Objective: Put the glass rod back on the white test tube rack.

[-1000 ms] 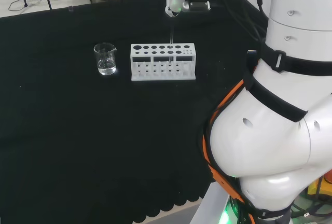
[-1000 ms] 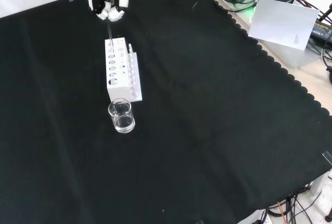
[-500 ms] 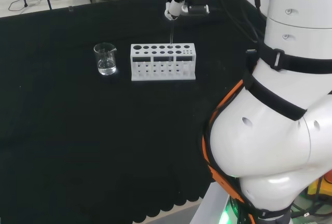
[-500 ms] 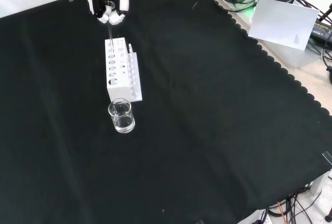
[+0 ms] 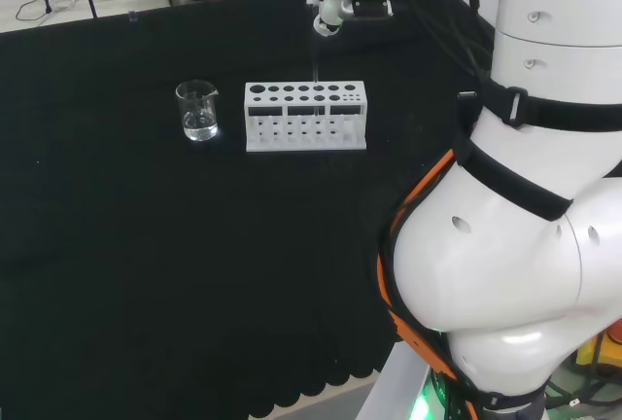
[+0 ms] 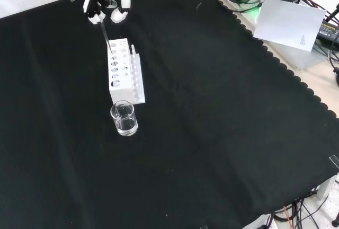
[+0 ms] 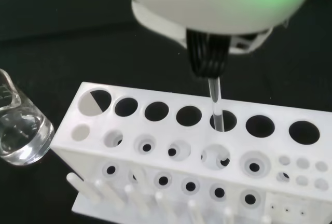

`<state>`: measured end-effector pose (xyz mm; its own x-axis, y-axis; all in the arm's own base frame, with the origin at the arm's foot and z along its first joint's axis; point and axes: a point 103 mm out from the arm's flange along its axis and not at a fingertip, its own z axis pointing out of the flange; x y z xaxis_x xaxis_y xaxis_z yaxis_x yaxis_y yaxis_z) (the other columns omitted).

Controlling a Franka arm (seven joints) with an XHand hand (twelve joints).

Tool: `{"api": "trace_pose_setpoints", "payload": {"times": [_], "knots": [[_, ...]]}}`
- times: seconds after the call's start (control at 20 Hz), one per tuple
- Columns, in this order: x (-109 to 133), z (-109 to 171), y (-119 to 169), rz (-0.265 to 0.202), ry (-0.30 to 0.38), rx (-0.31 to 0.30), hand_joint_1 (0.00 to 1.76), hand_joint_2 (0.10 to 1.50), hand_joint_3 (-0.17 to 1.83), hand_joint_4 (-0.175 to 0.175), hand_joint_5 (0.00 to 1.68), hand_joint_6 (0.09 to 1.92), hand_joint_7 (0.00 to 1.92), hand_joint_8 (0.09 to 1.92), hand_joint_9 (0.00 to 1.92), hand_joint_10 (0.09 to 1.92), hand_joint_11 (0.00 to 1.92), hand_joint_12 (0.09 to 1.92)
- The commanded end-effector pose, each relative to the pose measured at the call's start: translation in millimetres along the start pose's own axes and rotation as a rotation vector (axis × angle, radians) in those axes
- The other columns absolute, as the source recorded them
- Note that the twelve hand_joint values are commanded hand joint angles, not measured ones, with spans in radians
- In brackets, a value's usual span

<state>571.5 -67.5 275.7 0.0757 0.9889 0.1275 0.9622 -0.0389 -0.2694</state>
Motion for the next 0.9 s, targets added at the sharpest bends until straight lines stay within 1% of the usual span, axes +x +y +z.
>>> {"api": "trace_pose_setpoints", "payload": {"times": [0.05, 0.15, 0.35, 0.65, 0.9], "knots": [[-4, 0, -2, 0.003, 0.005, 0.035, 1.36, 0.38, 0.93, -0.175, 0.59, 0.98, 0.97, 0.68, 1.71, 0.82, 1.55, 0.91], [-9, 0, -5, 0.005, 0.01, 0.026, 1.37, 0.38, 0.93, -0.175, 0.58, 0.98, 0.96, 0.68, 1.71, 0.82, 1.55, 0.91], [-9, -4, -3, 0.021, 0.011, 0.019, 1.37, 0.38, 0.93, -0.175, 0.58, 0.97, 0.95, 0.68, 1.71, 0.83, 1.54, 0.92], [-16, -24, -14, 0.039, 0.016, -0.028, 1.38, 0.39, 0.93, -0.175, 0.59, 0.96, 0.94, 0.69, 1.71, 0.84, 1.53, 0.94], [-19, -32, -23, 0.046, 0.022, -0.043, 1.38, 0.39, 0.93, -0.175, 0.62, 0.95, 0.94, 0.69, 1.7, 0.86, 1.51, 0.96]]}}
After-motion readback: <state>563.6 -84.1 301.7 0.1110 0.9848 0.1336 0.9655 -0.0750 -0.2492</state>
